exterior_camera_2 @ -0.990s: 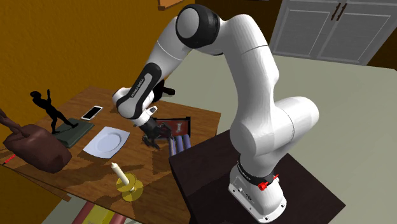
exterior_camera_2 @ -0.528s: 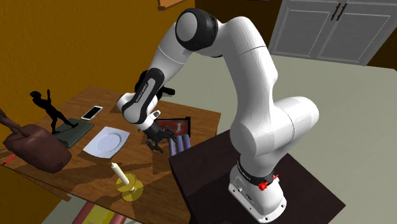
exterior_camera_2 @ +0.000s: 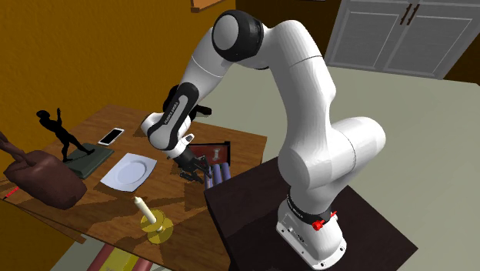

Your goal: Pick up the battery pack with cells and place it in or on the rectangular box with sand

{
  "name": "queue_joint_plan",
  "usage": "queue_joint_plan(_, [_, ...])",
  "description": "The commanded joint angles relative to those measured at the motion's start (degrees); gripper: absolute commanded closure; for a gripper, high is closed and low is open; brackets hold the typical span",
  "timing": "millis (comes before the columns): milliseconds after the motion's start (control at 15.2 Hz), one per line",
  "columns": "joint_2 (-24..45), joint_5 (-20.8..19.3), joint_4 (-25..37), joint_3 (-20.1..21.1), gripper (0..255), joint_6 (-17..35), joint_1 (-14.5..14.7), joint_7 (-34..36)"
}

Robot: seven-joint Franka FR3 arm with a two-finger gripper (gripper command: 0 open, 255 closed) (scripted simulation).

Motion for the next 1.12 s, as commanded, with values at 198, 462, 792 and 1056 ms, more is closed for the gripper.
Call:
queue_joint_plan(198, [0.0,0.0,0.0,0.0,255,0.0,0.0,0.0])
queue_joint_plan(462, [-0.7,0.3,-0.4,0.3,255,-0.3,-0.3,-0.1])
queue_joint_plan(792, [-4.1,2.0,-1.9,2.1,255,-2.1,-1.6,-0.7])
queue_joint_plan(1056, [-6.8,3.4,-2.9,3.6,255,-3.6,-2.7,-1.3])
